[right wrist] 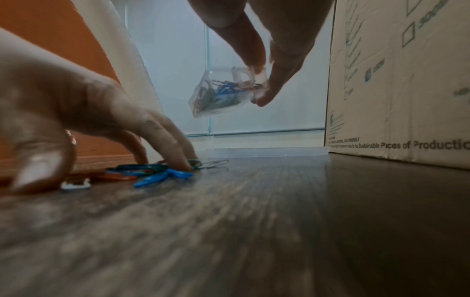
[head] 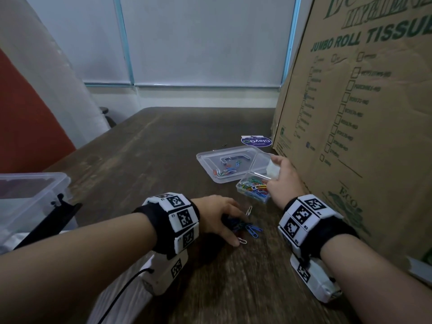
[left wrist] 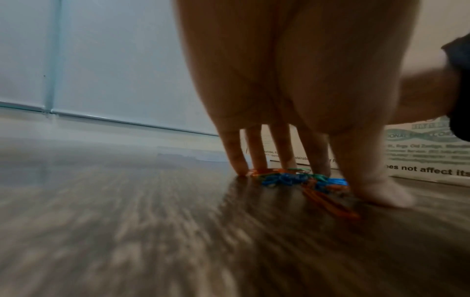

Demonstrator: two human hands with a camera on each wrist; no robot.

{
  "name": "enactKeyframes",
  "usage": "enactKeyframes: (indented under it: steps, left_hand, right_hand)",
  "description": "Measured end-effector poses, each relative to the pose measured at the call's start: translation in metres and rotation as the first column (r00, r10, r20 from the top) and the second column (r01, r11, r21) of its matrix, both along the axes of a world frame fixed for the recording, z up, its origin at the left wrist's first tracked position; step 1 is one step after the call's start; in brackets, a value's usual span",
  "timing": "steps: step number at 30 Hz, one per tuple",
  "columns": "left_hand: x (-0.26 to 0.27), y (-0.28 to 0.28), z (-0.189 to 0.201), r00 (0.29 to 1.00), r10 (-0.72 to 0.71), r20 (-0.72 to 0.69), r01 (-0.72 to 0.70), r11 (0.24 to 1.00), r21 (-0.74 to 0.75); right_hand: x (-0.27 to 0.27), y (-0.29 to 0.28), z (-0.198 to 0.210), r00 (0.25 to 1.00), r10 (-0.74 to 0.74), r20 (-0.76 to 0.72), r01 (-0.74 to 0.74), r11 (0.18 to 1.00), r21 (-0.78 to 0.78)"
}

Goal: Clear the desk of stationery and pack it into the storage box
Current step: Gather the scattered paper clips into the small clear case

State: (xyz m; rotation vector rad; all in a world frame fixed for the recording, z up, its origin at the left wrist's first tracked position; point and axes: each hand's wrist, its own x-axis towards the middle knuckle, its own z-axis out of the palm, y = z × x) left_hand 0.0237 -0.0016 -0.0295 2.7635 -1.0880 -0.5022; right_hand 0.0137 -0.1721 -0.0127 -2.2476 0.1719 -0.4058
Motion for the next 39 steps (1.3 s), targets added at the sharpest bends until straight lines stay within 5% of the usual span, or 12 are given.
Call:
enactKeyframes:
  steps: [7,13,18,24,28,31,34,39]
  left_hand:
    - [-0.002,0.010,0.003,0.997,0.057,0.058,-0.046,0.983,-0.177]
    - [0.012,0.020,0.043,0.974,0.103,-0.201,-0.163,0.937,-0.308]
    - [0.022,0.000,0.083,0.985,0.132,-0.109,-0.167,0.884,-0.437]
    - [0.015,-0.012,0.070,0.988,0.125,0.087,-0.092,0.945,-0.315]
    - [0.018,0.022,0.067,0.953,0.304,-0.013,-0.285,0.877,-0.387]
    - [0.012,0.045,0.050,0.923,0.338,-0.185,-0.356,0.932,-0.074]
    - [0.006,0.049,0.027,0.936,0.333,-0.115,-0.319,0.940,0.120]
    - [-0.004,0.024,0.007,0.951,0.294,-0.096,-0.304,0.945,-0.116]
  right_hand:
    - [0.001,0.001,-0.001,0.999,0.042,-0.029,-0.041,0.999,0.035]
    - [0.005,0.004,-0.007,0.986,0.149,-0.070,-0.138,0.980,0.146]
    - [0.006,0.006,-0.008,0.984,0.164,-0.074,-0.153,0.979,0.131]
    - [0.003,0.004,-0.006,0.980,0.184,-0.082,-0.174,0.978,0.113]
    - [0.002,0.003,-0.005,0.982,0.176,-0.069,-0.169,0.981,0.094]
    - [0.001,0.002,-0.004,0.985,0.156,-0.067,-0.152,0.986,0.064]
    - [-0.001,0.002,-0.002,0.994,0.096,-0.051,-0.094,0.995,0.033]
    - [-0.003,0.003,0.001,0.998,0.052,-0.039,-0.052,0.999,0.001]
